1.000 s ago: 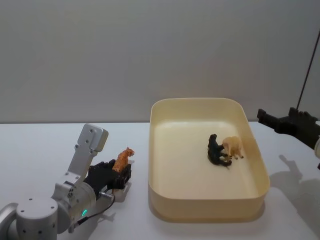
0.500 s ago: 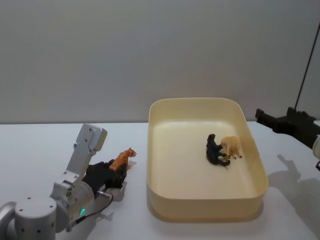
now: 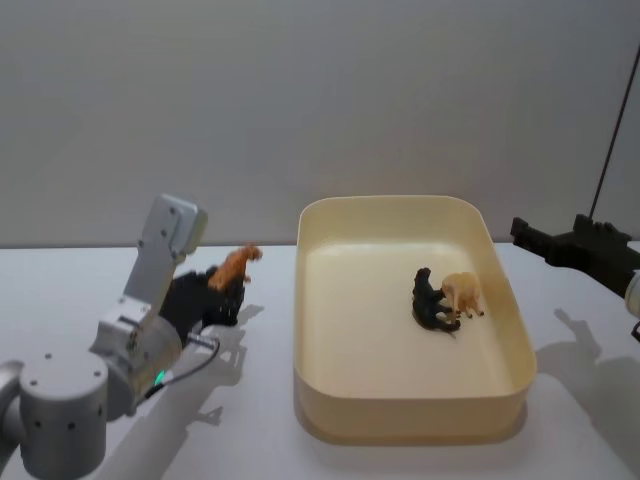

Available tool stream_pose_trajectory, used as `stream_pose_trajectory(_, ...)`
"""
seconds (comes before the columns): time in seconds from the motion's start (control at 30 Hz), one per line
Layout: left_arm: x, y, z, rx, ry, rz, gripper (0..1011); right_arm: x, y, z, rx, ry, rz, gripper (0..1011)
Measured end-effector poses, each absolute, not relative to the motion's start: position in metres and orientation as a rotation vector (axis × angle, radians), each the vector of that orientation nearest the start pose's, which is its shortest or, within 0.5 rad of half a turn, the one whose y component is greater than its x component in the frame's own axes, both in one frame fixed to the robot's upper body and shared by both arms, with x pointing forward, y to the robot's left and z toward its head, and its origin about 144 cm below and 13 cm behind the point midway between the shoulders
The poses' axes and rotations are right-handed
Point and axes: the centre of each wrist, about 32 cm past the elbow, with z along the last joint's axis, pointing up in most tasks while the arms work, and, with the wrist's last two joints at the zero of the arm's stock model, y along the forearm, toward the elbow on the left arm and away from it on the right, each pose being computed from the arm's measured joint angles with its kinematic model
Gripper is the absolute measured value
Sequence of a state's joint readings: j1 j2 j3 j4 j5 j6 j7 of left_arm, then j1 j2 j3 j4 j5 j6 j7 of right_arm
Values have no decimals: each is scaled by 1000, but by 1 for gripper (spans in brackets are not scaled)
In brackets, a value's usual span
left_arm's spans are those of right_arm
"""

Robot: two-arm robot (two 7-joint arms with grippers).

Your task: Pick up the toy alternately with two hands and place it into the central storage box.

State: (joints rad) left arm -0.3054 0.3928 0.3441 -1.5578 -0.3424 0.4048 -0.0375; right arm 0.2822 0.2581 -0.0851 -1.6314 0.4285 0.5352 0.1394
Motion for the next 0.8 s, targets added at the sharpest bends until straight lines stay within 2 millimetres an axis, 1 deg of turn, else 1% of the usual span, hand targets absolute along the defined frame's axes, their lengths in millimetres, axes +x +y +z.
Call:
stream_pose_trajectory(0.13,527,240,1237,277,25,1223,296,523,-271,1261,-61,264,-1262,1001)
stream_pose_trajectory(0.47,537,234,1260,247,-24,1130,296,523,-271,1261,-61,264,-1262,1001)
stream_pose_trajectory(0.8,549,224,1271,239,-31,1009,295,523,-271,1261,-61,264,-1262,1001)
